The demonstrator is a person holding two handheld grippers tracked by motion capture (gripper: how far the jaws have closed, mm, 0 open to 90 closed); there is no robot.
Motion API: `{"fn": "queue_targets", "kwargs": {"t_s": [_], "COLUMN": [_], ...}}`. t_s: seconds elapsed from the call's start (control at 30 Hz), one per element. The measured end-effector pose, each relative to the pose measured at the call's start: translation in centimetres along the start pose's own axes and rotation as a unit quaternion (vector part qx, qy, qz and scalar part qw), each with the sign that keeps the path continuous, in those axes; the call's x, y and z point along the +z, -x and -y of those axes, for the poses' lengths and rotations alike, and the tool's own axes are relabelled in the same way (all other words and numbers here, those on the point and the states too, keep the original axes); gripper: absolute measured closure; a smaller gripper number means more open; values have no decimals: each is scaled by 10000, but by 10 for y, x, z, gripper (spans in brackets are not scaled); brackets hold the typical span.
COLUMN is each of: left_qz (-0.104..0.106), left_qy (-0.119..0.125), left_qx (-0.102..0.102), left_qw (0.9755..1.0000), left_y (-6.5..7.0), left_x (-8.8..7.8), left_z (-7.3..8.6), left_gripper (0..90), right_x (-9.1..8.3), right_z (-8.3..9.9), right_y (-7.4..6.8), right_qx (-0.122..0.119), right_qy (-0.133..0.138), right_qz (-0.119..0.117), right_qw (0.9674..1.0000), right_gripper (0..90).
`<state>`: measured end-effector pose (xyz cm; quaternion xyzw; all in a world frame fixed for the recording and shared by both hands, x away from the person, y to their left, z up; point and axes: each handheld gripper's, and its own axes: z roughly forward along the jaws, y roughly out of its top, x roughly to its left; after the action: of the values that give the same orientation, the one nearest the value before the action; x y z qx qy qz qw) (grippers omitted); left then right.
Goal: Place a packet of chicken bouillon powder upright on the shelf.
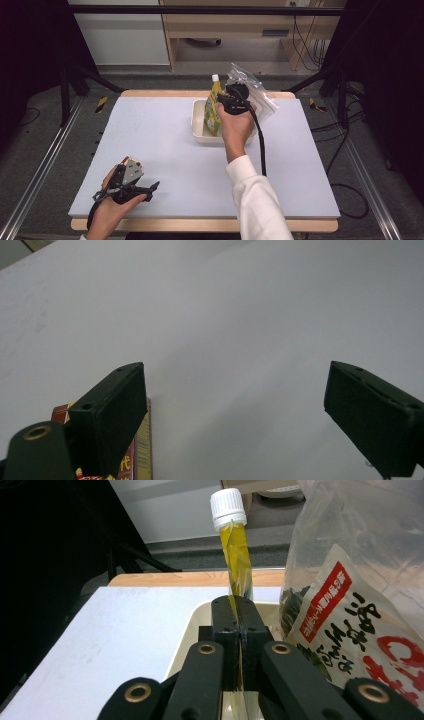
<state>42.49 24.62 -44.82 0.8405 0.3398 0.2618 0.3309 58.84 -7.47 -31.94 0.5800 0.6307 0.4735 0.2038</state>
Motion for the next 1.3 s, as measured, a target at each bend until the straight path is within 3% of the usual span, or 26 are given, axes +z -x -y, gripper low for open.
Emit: {"fn": "queue_targets", "kwargs": {"t_s": [0.37, 1.3], "left_qz": [7, 0], "left_qy": [-14, 9], "left_qx": [20, 0], "left_qw": [10000, 10000], "left_y": [1, 1], "left_x": [0, 1], "left_z": [0, 0], "left_gripper": [97, 97], "right_x": [4, 10], "right_z": [4, 12], "right_y": [-6, -4], "right_qx": [-155, -176], "right_qy": [-75, -70], "right_qz": [46, -30], "right_qw": [9998, 9998], "right_gripper": [890, 826]}}
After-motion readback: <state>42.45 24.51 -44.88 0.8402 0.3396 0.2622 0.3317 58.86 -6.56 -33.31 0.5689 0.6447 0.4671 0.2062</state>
